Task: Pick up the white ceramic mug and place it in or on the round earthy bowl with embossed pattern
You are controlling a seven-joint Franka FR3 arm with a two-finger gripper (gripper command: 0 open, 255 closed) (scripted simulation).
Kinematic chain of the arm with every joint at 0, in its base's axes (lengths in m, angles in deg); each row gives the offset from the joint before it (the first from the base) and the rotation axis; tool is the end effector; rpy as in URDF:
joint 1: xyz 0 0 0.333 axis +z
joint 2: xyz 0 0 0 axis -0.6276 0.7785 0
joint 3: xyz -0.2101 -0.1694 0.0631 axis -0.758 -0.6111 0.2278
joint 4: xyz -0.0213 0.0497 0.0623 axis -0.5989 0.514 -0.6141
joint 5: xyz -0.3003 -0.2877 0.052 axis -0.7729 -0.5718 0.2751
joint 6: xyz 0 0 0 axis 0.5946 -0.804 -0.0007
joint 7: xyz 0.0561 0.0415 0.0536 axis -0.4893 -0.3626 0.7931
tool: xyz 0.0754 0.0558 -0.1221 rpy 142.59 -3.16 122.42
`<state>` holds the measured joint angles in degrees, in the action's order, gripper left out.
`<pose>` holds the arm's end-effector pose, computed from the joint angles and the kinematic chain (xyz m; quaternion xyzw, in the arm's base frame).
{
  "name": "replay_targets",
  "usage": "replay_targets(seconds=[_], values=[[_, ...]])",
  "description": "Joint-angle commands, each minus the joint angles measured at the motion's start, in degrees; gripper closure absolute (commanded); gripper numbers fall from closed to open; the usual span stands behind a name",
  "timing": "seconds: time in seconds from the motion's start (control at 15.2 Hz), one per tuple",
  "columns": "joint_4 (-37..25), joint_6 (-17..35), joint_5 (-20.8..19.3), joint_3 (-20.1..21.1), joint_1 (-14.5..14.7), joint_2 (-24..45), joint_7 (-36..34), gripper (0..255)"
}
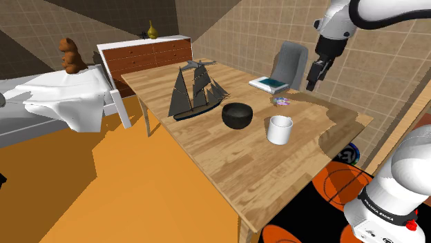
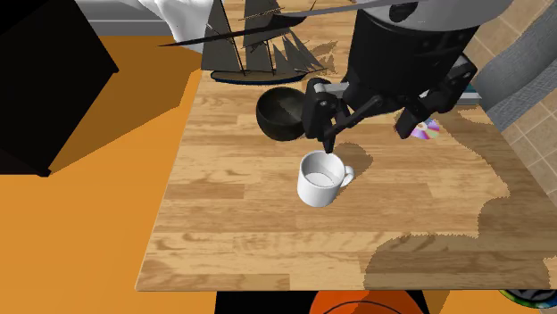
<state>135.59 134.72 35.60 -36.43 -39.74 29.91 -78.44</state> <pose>0.3712 0.0020 0.5048 0.9949 0.0685 0.0486 0.0554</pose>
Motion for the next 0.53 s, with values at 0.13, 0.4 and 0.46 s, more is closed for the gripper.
replay_targets(seconds=[0.13, 0.4, 0.46], values=[[2.2, 3.5, 0.6, -0.2, 0.5, 1.9, 0.3, 0], [5.8, 10.7, 1.9, -0.4, 1.6, 6.7, 1.0, 0], [6.5, 12.5, 2.2, -0.4, 1.9, 8.1, 1.3, 0]])
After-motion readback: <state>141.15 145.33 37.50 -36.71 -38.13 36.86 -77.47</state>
